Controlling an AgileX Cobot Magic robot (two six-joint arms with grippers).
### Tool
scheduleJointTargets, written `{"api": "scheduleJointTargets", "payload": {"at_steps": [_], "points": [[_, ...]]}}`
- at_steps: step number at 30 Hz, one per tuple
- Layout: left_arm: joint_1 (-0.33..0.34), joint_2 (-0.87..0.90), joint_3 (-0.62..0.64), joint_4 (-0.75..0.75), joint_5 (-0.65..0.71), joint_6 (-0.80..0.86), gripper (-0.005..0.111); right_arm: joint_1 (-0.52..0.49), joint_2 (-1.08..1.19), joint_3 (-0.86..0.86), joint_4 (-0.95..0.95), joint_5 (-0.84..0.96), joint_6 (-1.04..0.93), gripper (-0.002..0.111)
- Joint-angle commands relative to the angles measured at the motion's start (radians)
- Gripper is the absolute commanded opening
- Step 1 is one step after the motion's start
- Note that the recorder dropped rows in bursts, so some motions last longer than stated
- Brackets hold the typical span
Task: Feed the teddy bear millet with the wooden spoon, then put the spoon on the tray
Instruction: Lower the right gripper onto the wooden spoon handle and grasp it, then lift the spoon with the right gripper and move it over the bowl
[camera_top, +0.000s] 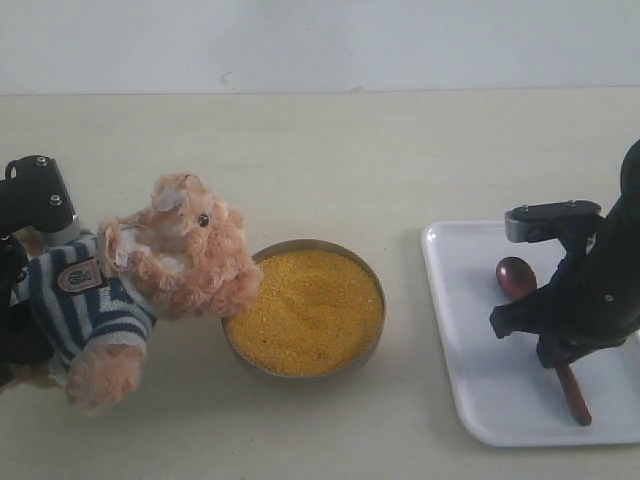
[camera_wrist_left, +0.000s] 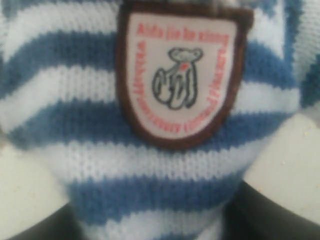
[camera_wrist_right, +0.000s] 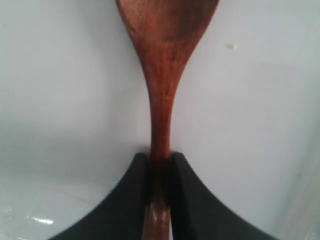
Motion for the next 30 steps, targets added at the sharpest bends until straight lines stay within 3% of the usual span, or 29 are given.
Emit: {"api": "scheduleJointTargets", "payload": {"at_steps": [1,4,6,7,12,15,19,24,30], "points": [[-0.006,-0.011,0.001,-0.013,-0.019,0.002,0.004,0.003,-0.077,-0.003,0.003,0.014,-0.040,-0.001],[-0.006,-0.011,0.001,-0.013,-0.019,0.002,0.004,0.017,-0.212,-0.003,-0.042,0.036,-0.052,-0.001],[-0.006,-0.011,0.001,-0.013,-0.019,0.002,0.004,0.104,-0.318,-0.024,-0.165,0.074,-0.018,-0.001],[-0.006,-0.011,0.001,-0.013,-0.021,-0.015,0.004,0.203,-0.375,-0.060,-0.292,0.128,0.062,-0.001],[-0.006,-0.011,0.001,0.016,-0.007,-0.016,0.004,0.505,-0.396,-0.180,-0.726,0.398,0.307,-0.001],[-0.006,-0.011,0.001,0.043,-0.004,-0.060,0.004,0.702,-0.359,-0.220,-0.907,0.552,0.346,-0.001],[-0.006,-0.011,0.001,0.118,-0.004,-0.169,0.004,0.885,-0.277,-0.229,-1.079,0.627,0.329,-0.001],[-0.006,-0.011,0.001,0.138,-0.006,-0.200,0.004,0.999,-0.150,-0.231,-1.186,0.627,0.237,-0.001],[-0.006,-0.011,0.002,0.154,-0.012,-0.200,0.004,1.068,-0.022,-0.233,-1.279,0.627,0.119,-0.001]]}}
